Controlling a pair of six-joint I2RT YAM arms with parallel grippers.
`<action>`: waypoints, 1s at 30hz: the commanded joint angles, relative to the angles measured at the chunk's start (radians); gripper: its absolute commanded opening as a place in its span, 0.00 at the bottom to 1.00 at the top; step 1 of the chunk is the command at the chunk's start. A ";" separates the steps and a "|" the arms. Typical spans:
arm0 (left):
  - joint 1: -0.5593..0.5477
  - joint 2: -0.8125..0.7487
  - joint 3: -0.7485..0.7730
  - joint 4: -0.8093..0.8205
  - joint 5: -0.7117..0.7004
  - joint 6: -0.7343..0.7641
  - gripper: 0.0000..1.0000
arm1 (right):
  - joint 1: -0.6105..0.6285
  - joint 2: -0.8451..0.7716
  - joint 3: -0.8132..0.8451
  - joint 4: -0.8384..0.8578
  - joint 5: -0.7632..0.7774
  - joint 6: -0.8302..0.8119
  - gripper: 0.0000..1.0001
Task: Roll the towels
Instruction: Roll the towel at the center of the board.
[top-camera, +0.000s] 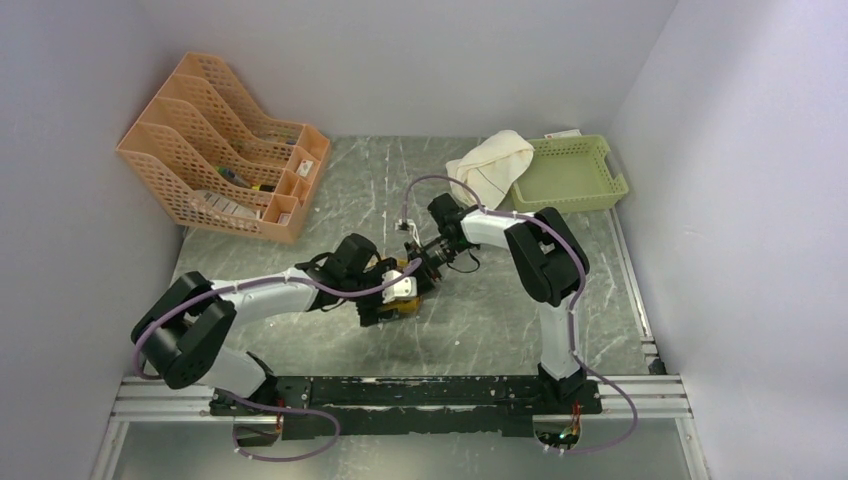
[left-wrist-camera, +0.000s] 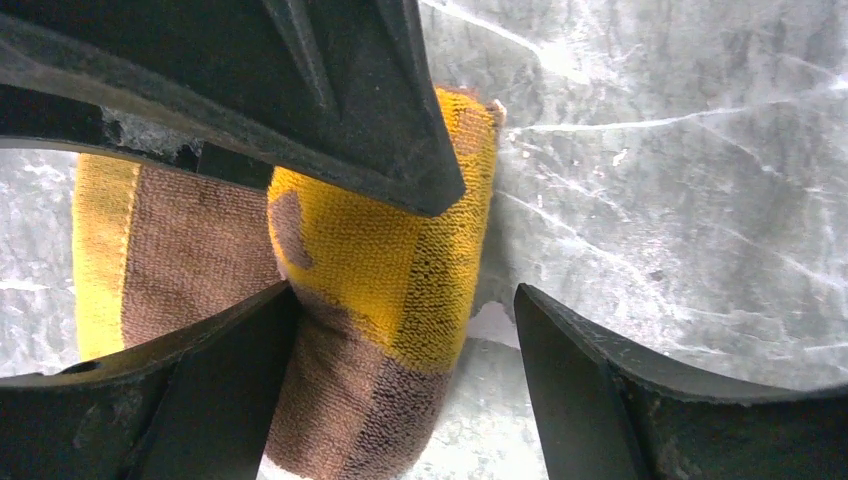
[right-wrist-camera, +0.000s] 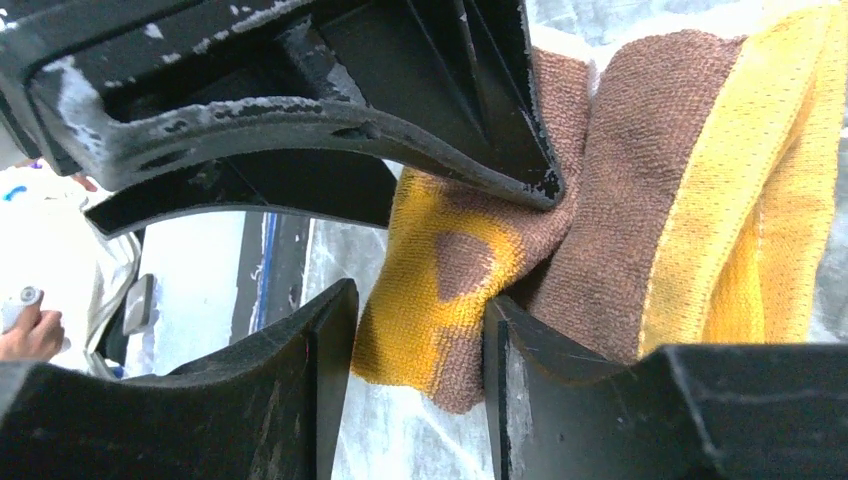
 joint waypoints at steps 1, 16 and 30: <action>-0.005 0.037 0.033 -0.008 -0.023 0.035 0.89 | -0.016 -0.095 -0.050 0.121 0.019 0.107 0.51; 0.062 0.144 0.189 -0.197 0.272 0.142 0.40 | -0.261 -0.660 -0.512 0.979 0.709 0.746 0.73; 0.156 0.372 0.465 -0.578 0.494 0.269 0.39 | 0.151 -1.023 -0.950 1.308 1.100 0.129 0.74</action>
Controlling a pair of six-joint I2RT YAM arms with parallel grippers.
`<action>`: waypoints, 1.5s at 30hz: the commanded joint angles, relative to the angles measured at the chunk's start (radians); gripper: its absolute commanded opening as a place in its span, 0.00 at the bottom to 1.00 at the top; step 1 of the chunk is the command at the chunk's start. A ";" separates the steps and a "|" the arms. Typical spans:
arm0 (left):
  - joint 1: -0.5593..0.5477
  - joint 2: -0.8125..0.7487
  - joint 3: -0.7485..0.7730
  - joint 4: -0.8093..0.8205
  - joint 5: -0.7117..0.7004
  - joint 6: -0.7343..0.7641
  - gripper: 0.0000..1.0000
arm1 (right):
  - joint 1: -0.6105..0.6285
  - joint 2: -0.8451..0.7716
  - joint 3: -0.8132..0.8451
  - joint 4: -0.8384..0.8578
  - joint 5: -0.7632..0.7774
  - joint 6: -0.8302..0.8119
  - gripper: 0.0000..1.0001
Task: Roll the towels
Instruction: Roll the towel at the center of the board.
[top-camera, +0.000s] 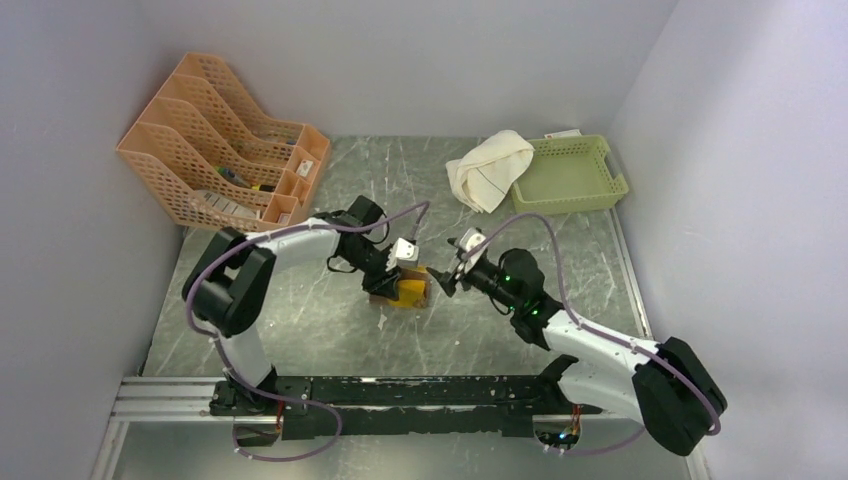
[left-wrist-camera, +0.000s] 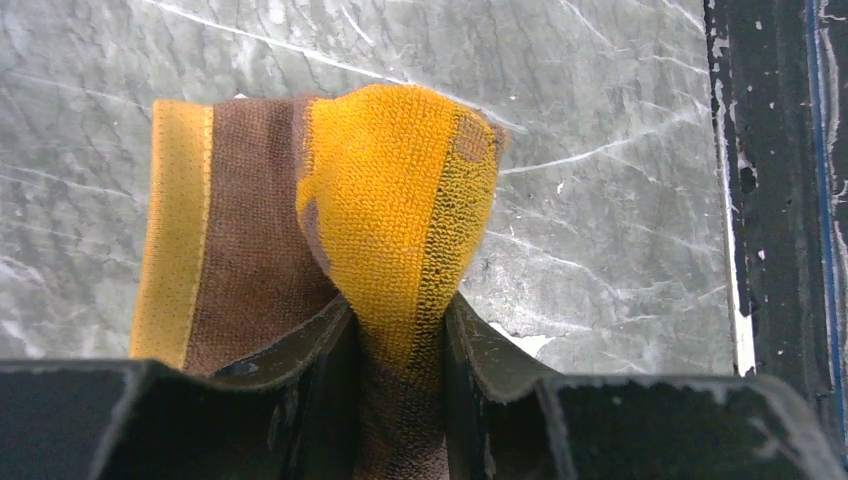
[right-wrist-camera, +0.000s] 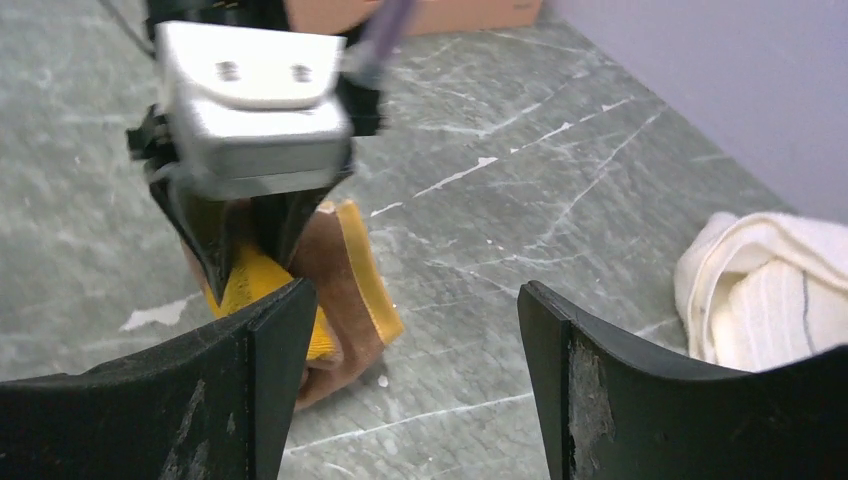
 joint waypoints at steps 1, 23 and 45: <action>0.010 0.106 0.110 -0.208 0.113 0.087 0.39 | 0.102 0.002 -0.038 0.109 0.127 -0.265 0.74; 0.102 0.391 0.423 -0.592 0.258 0.294 0.37 | 0.364 0.260 0.125 -0.282 0.086 -0.493 0.71; 0.113 0.364 0.436 -0.643 0.329 0.354 0.42 | 0.452 0.667 0.254 -0.152 0.551 -0.586 0.00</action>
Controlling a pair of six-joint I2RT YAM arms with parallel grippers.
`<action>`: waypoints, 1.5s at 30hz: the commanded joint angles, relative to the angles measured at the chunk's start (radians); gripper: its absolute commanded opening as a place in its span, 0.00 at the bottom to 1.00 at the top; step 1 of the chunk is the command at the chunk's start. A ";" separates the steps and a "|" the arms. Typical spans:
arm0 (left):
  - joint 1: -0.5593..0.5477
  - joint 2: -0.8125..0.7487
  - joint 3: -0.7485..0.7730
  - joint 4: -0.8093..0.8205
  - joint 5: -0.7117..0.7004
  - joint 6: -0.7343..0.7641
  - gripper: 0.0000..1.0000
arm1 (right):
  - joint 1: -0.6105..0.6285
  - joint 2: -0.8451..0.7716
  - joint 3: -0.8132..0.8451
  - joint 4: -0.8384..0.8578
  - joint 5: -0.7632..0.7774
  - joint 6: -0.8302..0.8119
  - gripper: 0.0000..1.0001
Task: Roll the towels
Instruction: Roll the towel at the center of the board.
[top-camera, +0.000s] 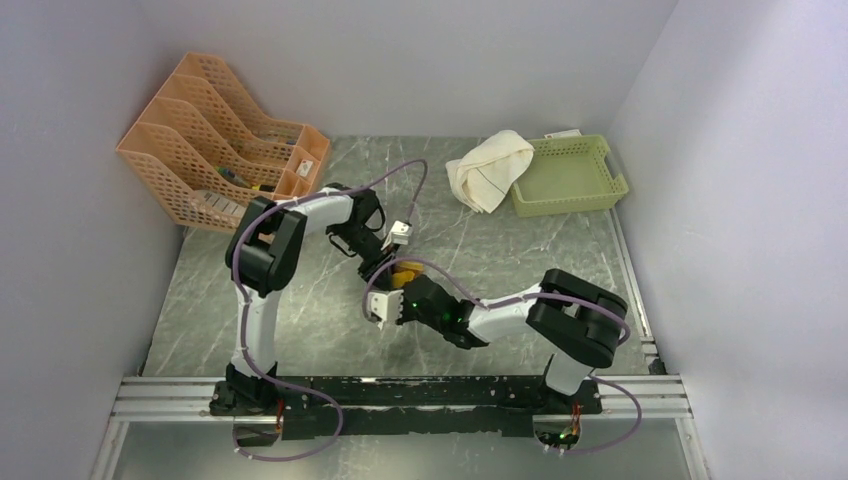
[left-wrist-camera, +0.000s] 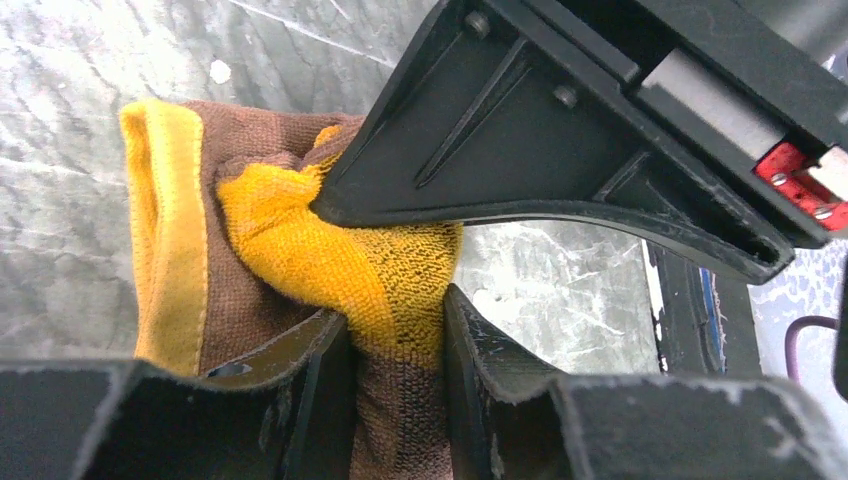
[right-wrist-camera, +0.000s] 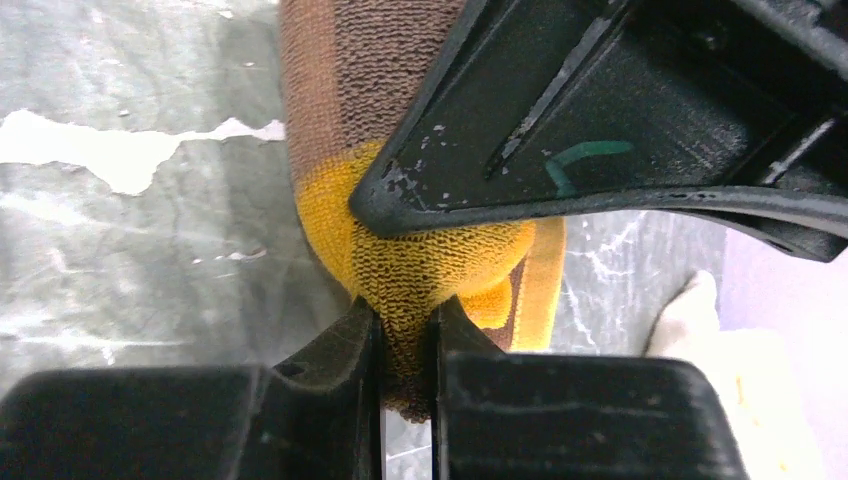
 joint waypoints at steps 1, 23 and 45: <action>0.004 -0.026 0.026 -0.066 0.125 0.072 0.43 | -0.006 0.045 0.032 -0.049 0.043 0.050 0.00; 0.161 -0.746 -0.457 0.711 -0.043 -0.420 0.84 | -0.356 0.047 0.338 -0.568 -0.984 0.275 0.00; -0.083 -0.914 -0.802 0.920 -0.455 -0.528 0.89 | -0.394 0.502 0.832 -1.190 -1.172 0.224 0.17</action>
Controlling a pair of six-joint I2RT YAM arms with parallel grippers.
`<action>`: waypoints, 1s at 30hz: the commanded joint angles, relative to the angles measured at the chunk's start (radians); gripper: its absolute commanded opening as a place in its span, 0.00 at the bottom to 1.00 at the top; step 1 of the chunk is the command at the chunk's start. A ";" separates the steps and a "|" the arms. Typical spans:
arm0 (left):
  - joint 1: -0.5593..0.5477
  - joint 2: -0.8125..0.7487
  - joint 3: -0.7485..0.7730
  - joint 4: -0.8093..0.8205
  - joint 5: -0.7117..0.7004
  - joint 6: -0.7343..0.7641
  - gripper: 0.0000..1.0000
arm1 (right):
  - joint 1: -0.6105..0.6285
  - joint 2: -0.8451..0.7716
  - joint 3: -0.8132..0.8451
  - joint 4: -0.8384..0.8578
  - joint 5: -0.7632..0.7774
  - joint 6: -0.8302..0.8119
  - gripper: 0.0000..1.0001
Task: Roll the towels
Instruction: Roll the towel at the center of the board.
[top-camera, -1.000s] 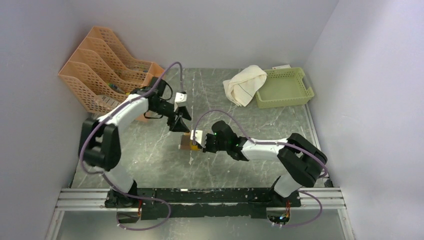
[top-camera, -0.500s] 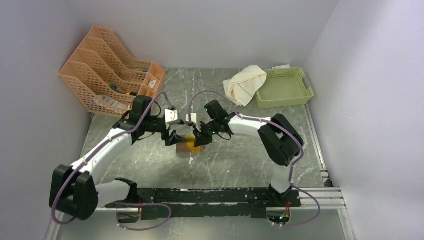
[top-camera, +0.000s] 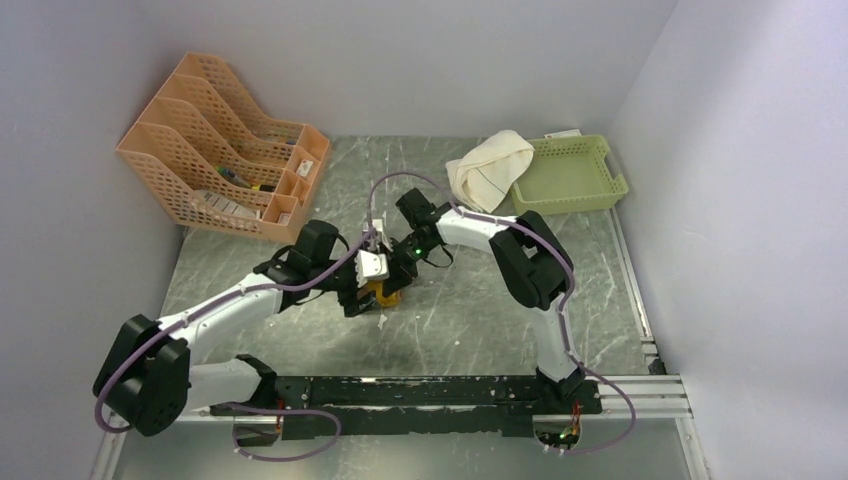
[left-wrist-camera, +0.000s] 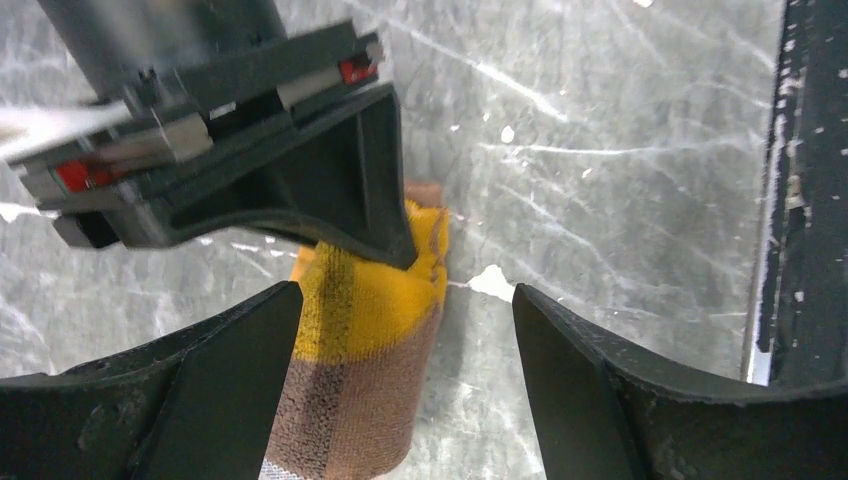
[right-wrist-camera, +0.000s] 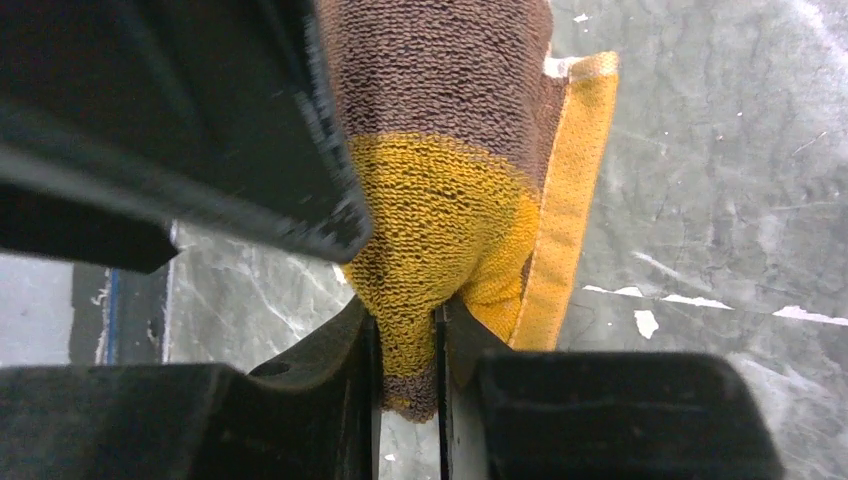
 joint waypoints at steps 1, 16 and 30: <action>-0.006 0.030 0.007 0.029 -0.063 0.016 0.89 | -0.015 0.063 -0.002 -0.172 -0.014 -0.016 0.17; -0.007 0.279 0.080 0.003 -0.126 0.065 0.82 | -0.073 0.101 0.037 -0.259 -0.150 -0.061 0.24; -0.008 0.361 0.100 -0.033 -0.066 0.100 0.68 | -0.162 -0.134 -0.155 0.207 0.061 0.264 0.68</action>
